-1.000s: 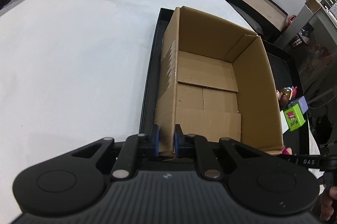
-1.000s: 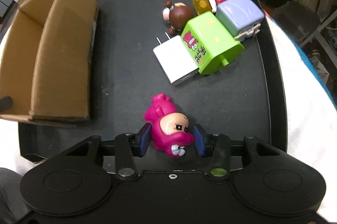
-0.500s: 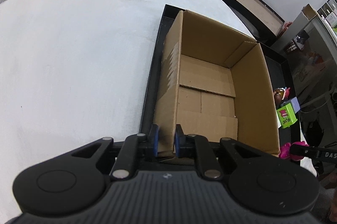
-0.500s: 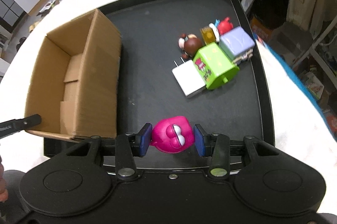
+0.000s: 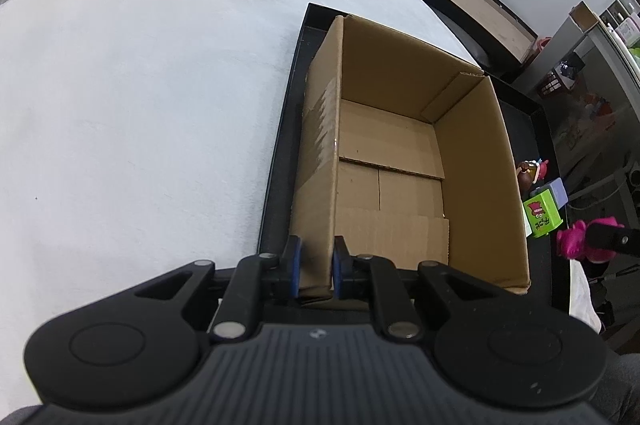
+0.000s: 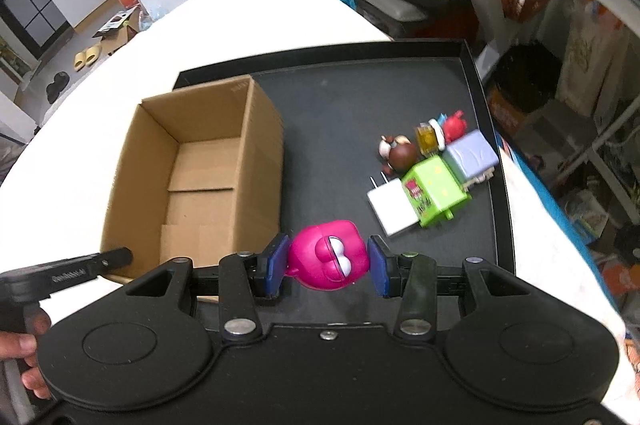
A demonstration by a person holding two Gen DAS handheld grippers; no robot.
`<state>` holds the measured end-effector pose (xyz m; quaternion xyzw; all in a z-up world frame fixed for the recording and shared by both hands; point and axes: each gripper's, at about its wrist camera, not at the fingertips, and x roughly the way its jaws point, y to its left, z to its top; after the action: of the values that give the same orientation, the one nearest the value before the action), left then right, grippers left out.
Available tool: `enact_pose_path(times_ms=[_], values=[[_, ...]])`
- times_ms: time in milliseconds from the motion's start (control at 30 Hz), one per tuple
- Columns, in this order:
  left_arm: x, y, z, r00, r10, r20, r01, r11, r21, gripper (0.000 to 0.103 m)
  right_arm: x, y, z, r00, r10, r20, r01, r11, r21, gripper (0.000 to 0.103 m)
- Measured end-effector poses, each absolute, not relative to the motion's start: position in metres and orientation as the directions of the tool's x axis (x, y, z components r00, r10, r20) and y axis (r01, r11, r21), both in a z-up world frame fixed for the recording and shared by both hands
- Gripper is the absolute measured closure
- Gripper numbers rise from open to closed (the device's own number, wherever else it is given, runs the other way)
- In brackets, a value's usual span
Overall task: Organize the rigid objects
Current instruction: 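Carry the pink figure over the cardboard box and release it inside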
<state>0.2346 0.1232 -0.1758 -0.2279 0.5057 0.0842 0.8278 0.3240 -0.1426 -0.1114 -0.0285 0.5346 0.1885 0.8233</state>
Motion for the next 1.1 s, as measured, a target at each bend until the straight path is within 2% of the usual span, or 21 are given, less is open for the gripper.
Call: enact_pose_path(times_ms=[500, 1100], values=[[0.232, 0.128, -0.178, 0.479, -0.11, -0.871, -0.377, 0.87, -0.317, 0.088, 0.324, -0.087, -0.091, 0.364, 0.313, -0.877, -0.443, 0.887, 0.132, 0.061], [0.23, 0.132, -0.178, 0.484, -0.132, -0.865, -0.379, 0.859, -0.343, 0.088, 0.334, -0.03, -0.116, 0.313, 0.323, -0.893, -0.507, 0.852, 0.131, 0.06]])
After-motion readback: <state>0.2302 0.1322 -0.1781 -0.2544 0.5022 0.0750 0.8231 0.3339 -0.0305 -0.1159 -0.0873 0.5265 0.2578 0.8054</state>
